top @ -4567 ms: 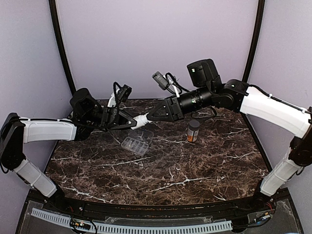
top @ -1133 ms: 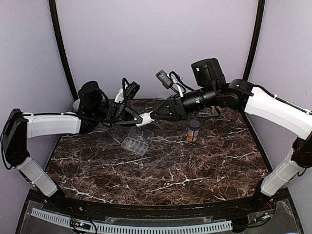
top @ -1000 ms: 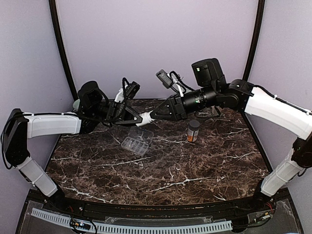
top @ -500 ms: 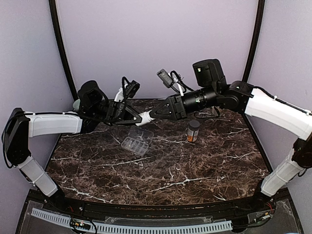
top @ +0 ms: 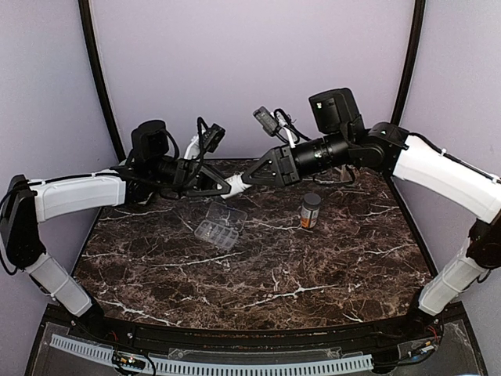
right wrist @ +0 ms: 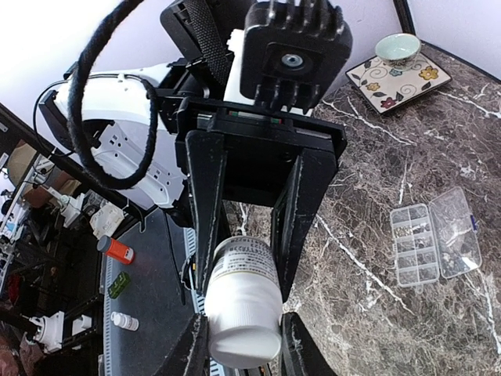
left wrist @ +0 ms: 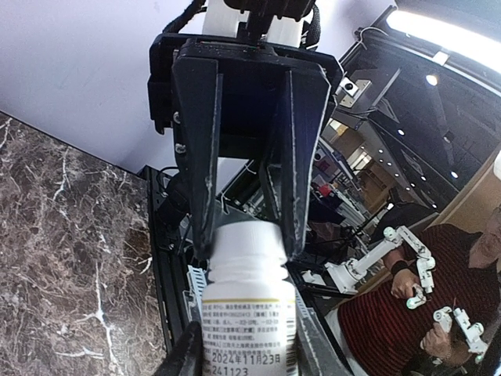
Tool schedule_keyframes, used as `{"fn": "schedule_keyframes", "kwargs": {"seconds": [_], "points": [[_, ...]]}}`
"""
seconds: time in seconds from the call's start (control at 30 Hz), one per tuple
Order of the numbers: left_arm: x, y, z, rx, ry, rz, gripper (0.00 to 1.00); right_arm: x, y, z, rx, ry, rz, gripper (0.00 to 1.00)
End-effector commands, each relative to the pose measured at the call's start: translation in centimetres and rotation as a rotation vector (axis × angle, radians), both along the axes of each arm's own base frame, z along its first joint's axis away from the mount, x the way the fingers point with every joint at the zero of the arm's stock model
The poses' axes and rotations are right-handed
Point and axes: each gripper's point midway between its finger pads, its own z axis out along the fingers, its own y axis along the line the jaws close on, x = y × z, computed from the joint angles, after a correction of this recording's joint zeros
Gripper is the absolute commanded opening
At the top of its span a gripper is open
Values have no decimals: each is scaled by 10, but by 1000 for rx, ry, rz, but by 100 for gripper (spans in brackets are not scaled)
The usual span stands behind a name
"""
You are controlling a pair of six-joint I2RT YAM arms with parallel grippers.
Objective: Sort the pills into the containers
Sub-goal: Close the lid of the pill bottle on the pill bottle, then screw the lid of the pill bottle onto the pill bottle.
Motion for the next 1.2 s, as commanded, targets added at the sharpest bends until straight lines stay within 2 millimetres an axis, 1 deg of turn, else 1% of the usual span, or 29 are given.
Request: {"fn": "schedule_keyframes", "kwargs": {"seconds": [0.0, 0.2, 0.43, 0.77, 0.93, 1.17], "points": [[8, -30, 44, -90, -192, 201, 0, -13, 37, -34, -26, 70, 63, 0], [12, -32, 47, -90, -269, 279, 0, -9, 40, -35, -23, 111, 53, 0], [12, -30, 49, -70, -356, 338, 0, -1, 38, -35, -14, 184, 42, 0], [16, -33, 37, 28, -514, 398, 0, 8, 32, -36, -66, 294, 4, 0], [24, -37, 32, 100, -617, 483, 0, 14, 32, -43, -112, 329, -41, 0], [36, -41, 30, 168, -767, 637, 0, 20, 29, -62, -170, 362, -96, 0]]}}
